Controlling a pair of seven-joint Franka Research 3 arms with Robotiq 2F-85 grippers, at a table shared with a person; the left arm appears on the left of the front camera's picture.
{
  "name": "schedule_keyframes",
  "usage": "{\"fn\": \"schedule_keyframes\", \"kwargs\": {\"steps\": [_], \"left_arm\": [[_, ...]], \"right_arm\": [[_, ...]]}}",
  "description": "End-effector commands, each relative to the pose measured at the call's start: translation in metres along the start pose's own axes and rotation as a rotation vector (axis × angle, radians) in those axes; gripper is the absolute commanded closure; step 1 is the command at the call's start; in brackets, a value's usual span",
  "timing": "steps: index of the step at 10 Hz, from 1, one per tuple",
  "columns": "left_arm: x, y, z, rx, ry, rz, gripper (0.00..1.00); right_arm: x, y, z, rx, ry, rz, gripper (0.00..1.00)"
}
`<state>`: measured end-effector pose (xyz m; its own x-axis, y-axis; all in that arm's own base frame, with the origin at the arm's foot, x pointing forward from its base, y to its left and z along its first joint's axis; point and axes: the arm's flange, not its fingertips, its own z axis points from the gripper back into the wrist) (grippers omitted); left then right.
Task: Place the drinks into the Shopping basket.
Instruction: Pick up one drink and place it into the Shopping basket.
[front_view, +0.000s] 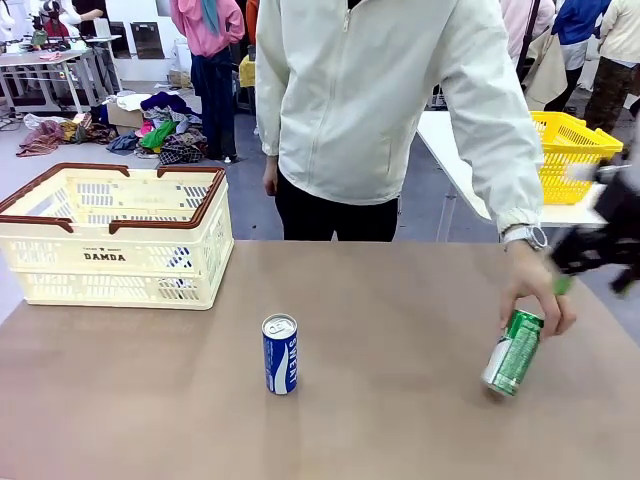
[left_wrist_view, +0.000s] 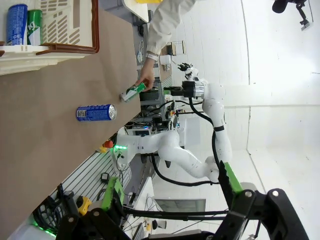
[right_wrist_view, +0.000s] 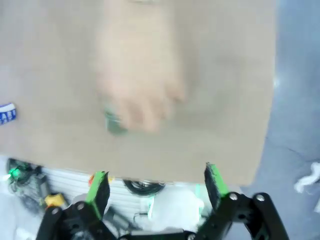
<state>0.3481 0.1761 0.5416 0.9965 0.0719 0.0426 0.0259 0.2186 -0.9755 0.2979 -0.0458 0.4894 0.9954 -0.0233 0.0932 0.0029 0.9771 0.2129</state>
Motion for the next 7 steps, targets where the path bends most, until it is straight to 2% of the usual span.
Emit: {"fn": "schedule_keyframes", "kwargs": {"steps": [1, 2, 3, 4, 5, 7], "left_arm": [[0.0, -0.003, -0.001, -0.012, -0.011, 0.005, 0.0], [0.0, -0.003, -0.001, -0.012, -0.011, 0.005, 0.0], [0.0, -0.003, -0.001, -0.012, -0.011, 0.005, 0.0], [0.0, -0.003, -0.001, -0.012, -0.011, 0.005, 0.0], [0.0, -0.003, -0.001, -0.012, -0.011, 0.005, 0.0], [0.0, -0.003, -0.001, -0.012, -0.011, 0.005, 0.0]], "right_arm": [[-0.036, -0.13, 0.066, 0.221, 0.027, -0.134, 0.0], [-0.058, -0.207, 0.096, 0.367, -0.025, -0.262, 0.0], [-0.08, -0.259, 0.106, 0.437, -0.037, -0.357, 0.0], [-0.099, -0.291, 0.106, 0.45, -0.057, -0.437, 0.0], [-0.112, -0.305, 0.1, 0.45, -0.07, -0.475, 0.0], [-0.118, -0.309, 0.089, 0.449, -0.087, -0.48, 0.0]]}}
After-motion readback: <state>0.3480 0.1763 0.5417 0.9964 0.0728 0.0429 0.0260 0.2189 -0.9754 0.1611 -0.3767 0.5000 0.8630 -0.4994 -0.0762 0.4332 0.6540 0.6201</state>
